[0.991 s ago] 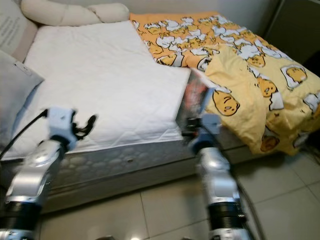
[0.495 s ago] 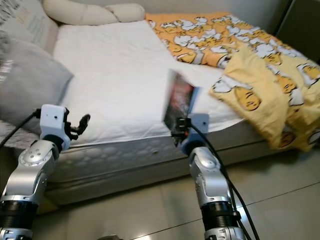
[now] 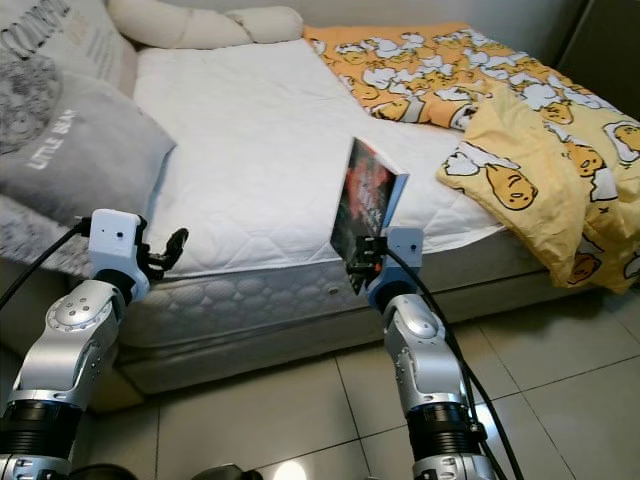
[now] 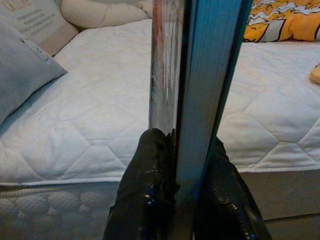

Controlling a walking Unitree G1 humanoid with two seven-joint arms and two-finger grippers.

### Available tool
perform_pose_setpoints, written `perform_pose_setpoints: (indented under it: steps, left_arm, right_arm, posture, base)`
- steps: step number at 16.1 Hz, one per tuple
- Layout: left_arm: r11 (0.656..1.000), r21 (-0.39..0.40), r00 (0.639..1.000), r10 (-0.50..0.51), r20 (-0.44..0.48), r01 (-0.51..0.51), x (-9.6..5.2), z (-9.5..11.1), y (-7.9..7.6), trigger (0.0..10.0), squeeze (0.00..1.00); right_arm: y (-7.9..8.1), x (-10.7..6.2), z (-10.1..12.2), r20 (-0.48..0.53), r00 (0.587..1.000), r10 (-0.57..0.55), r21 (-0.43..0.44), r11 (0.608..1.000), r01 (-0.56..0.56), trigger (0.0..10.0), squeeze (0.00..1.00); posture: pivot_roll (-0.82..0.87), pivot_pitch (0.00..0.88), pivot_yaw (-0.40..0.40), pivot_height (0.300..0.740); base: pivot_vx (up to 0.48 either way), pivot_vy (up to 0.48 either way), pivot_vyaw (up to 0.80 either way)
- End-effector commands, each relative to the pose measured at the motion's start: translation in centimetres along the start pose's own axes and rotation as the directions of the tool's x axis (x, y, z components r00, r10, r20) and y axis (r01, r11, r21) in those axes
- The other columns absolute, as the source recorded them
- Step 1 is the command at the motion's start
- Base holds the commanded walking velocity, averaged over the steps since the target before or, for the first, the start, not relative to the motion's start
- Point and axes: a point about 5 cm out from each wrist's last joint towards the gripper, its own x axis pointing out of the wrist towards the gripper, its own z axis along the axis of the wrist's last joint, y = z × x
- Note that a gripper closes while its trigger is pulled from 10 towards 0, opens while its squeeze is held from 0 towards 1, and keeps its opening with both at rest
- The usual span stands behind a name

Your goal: Clean up the room

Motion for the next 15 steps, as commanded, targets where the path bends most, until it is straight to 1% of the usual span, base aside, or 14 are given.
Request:
perform_pose_setpoints:
  steps: [1,15]
  left_arm:
    - [1.0,0.005,1.0,-0.005,0.02,0.005,0.22,0.56,-0.11,10.0,0.0]
    - [1.0,0.001,1.0,-0.01,0.024,0.01,0.32,0.42,-0.35,10.0,0.0]
  right_arm:
    - [-0.09,0.16,1.15,0.051,0.999,-0.001,0.002,1.0,0.001,10.0,0.0]
    - [-0.05,0.26,0.9,0.041,0.999,0.007,-0.008,1.0,-0.007,10.0,0.0]
  posture:
    - [0.01,0.0,0.0,0.74]
    - [0.0,0.0,0.002,0.74]
  base:
    - [0.262,0.0,0.0]
    - [0.31,0.0,0.0]
